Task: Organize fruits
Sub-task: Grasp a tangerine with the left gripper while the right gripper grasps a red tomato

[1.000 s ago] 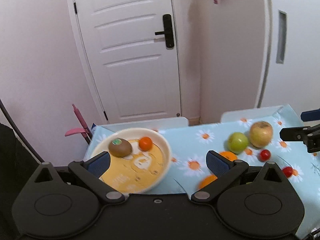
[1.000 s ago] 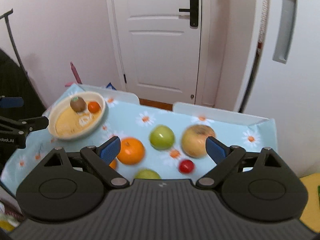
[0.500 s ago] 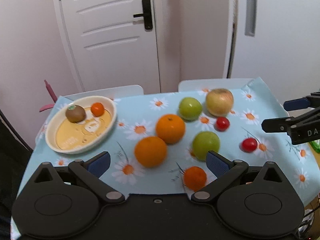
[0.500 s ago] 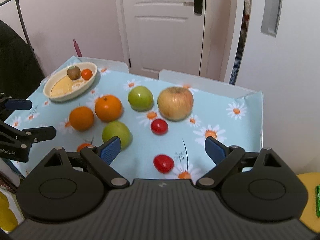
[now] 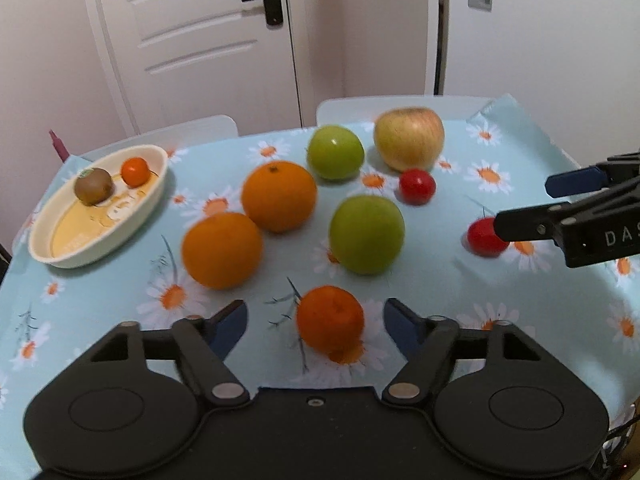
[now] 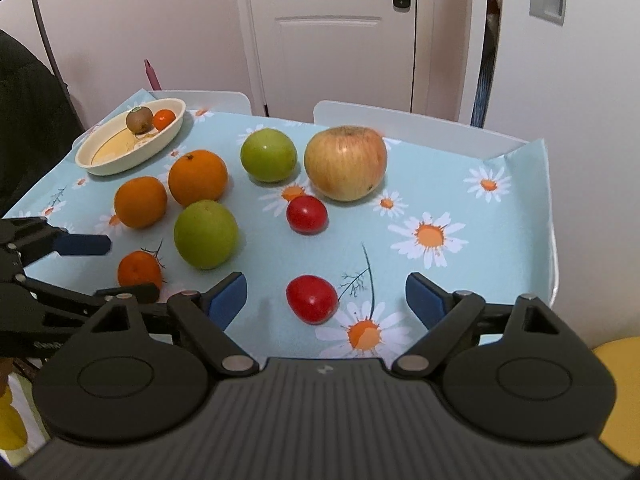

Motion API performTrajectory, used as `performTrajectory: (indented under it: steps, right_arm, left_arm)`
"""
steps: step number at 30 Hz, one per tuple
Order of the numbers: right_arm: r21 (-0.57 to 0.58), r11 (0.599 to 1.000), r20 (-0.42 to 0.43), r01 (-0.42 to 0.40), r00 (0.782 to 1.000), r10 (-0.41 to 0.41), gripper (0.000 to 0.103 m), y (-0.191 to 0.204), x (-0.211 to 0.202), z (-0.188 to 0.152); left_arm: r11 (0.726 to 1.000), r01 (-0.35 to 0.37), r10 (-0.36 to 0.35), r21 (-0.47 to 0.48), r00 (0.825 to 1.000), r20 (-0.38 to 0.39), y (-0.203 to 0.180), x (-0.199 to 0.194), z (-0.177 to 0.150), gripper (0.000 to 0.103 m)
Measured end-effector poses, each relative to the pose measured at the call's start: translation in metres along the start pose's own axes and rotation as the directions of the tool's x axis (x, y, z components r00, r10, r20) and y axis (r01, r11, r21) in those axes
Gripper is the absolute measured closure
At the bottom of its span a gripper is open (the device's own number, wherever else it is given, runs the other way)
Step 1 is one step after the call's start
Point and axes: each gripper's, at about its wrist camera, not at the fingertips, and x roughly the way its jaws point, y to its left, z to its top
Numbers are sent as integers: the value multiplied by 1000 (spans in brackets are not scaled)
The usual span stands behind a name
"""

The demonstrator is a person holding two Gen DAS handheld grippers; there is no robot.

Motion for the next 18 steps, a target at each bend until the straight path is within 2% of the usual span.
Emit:
performTrajectory:
  steps: [3,5,6,9,18]
  right_arm:
    - [2,1000,-9,-7,1000,7,7,2,6,-4]
    - [1,1000,-18,-12,1000,12,11,4,9,-5]
    - [2,1000,-21,-13,1000,13,12,4,10,-6]
    - [0,1000,-22,-14,1000,14,13,5,13,-8]
    - [14,1000,-35,-7,999,8,28,6,24,-9]
  left_arm:
    - [1000,-10,10,5,1000,-2,-4,4,-3,31]
    - [1000,-11,11,4,1000,-4,-4,6,-4,42]
    - [1000,-11,11,3,1000,-8,-5,7,-4,44]
    - [1000,3,-3,-2,1000,-17,-4,10,-5,59]
    - [1000,7,-7,-8,1000,-17,-3,7,-7,61]
